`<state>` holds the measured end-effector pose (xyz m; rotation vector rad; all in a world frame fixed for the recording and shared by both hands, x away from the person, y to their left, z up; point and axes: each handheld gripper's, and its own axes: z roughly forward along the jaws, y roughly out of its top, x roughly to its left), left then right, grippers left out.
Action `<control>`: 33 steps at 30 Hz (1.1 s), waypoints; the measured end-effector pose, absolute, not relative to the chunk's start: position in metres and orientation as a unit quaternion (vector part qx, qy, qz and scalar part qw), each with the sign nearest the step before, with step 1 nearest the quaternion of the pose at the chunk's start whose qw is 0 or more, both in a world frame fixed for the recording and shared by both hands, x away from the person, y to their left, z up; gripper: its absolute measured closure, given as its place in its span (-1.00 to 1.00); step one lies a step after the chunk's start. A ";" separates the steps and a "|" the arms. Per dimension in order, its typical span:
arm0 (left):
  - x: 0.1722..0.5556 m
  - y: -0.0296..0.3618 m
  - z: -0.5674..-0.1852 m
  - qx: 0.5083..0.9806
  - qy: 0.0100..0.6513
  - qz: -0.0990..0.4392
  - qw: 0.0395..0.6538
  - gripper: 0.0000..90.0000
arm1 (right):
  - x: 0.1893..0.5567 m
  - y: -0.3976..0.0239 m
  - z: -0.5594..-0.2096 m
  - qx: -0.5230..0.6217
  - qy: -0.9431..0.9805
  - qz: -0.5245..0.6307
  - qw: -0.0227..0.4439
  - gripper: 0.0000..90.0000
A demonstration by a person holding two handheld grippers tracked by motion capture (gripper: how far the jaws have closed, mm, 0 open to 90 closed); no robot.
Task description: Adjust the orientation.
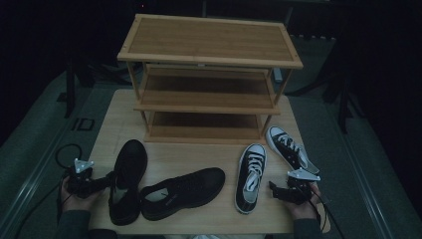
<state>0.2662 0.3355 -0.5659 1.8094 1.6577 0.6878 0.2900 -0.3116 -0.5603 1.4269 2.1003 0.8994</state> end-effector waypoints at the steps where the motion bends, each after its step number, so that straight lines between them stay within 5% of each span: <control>1: 0.266 0.335 -0.566 0.678 0.623 0.259 0.292 -0.57 | 0.290 -0.312 -0.560 0.516 0.760 0.326 0.222 -0.69; 9: 0.262 0.334 -0.565 0.678 0.620 0.261 0.297 -0.41 | 0.290 -0.311 -0.560 0.514 0.763 0.325 0.221 -0.71; 23: 0.259 0.333 -0.559 0.692 0.612 0.247 0.292 0.35 | 0.290 -0.311 -0.560 0.514 0.762 0.325 0.221 -0.71; 29: 0.254 0.331 -0.554 0.698 0.604 0.257 0.287 0.99 | 0.290 -0.311 -0.560 0.514 0.762 0.325 0.221 -0.71; 33: 0.250 0.328 -0.551 0.700 0.598 0.248 0.301 1.00 | 0.290 -0.311 -0.560 0.514 0.762 0.325 0.221 -0.71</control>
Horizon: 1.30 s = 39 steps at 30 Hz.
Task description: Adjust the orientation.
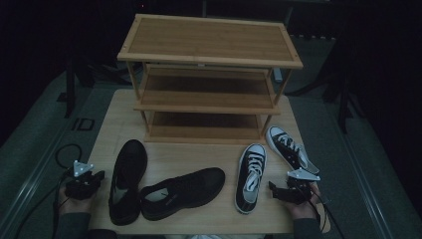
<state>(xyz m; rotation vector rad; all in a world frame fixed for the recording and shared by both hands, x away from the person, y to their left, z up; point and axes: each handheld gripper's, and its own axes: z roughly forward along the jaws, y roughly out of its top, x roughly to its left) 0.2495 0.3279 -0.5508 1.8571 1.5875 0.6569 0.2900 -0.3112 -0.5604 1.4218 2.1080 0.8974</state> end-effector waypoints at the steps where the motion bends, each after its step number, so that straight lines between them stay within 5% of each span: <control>1: 0.248 0.327 -0.551 0.702 0.597 0.246 0.301 1.00 | 0.290 -0.311 -0.560 0.514 0.762 0.325 0.221 -0.71; 39: 0.269 0.287 -0.547 0.762 0.538 0.206 0.296 1.00 | 0.290 -0.311 -0.560 0.514 0.762 0.325 0.221 -0.71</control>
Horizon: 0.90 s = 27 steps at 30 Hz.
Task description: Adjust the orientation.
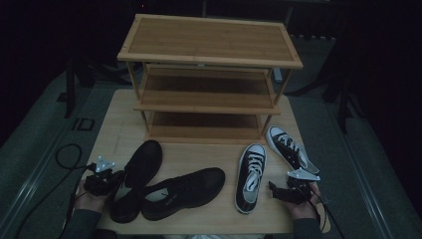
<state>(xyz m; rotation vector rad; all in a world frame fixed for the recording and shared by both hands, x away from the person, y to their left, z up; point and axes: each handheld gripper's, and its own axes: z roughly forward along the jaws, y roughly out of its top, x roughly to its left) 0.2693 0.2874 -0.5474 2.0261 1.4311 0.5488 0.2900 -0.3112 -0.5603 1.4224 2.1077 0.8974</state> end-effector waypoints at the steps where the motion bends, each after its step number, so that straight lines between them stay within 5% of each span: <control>1: 0.271 0.286 -0.547 0.762 0.538 0.208 0.294 1.00 | 0.290 -0.311 -0.560 0.514 0.762 0.325 0.221 -0.71; 11: 0.283 0.280 -0.542 0.763 0.528 0.212 0.307 0.99 | 0.290 -0.311 -0.560 0.514 0.762 0.325 0.221 -0.71; 19: 0.280 0.293 -0.536 0.747 0.541 0.216 0.322 0.49 | 0.290 -0.311 -0.560 0.514 0.762 0.325 0.221 -0.71; 27: 0.277 0.297 -0.534 0.746 0.538 0.217 0.326 0.39 | 0.290 -0.311 -0.560 0.514 0.762 0.325 0.221 -0.71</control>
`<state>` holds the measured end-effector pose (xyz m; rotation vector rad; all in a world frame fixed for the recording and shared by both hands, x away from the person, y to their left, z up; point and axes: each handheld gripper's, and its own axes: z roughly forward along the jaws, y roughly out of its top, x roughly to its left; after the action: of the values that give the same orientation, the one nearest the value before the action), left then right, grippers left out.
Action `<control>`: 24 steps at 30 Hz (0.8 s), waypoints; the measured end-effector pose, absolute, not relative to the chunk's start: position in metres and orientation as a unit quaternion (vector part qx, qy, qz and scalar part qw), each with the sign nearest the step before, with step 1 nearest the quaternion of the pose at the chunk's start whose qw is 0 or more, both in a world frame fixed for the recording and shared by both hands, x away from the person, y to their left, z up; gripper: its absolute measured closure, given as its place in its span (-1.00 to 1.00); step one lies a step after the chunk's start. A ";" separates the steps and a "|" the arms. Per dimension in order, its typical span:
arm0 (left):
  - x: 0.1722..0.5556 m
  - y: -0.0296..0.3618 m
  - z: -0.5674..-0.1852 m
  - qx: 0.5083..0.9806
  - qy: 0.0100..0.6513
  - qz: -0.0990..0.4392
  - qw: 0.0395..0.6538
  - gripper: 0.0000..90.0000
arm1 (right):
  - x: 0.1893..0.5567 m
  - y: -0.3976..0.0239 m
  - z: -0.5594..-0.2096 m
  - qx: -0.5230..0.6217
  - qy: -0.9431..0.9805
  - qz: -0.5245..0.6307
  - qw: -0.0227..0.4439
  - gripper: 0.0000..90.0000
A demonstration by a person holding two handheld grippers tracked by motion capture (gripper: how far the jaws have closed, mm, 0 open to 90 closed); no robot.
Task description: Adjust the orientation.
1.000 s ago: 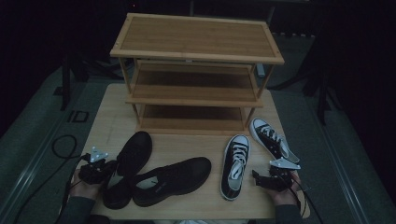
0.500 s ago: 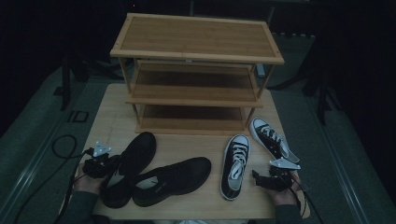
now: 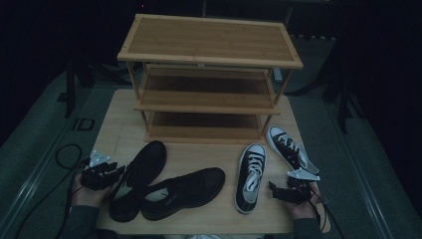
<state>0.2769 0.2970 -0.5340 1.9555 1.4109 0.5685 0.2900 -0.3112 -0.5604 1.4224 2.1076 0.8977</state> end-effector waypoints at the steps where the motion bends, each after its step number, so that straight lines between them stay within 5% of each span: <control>1: 0.277 0.297 -0.534 0.746 0.539 0.217 0.326 0.37 | 0.290 -0.311 -0.560 0.514 0.762 0.325 0.221 -0.71; 24: 0.267 0.305 -0.508 0.719 0.546 0.235 0.360 0.31 | 0.290 -0.311 -0.560 0.514 0.762 0.325 0.221 -0.71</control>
<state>0.2668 0.3052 -0.5081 1.8534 1.4063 0.6070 0.2900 -0.3112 -0.5604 1.4219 2.1076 0.8976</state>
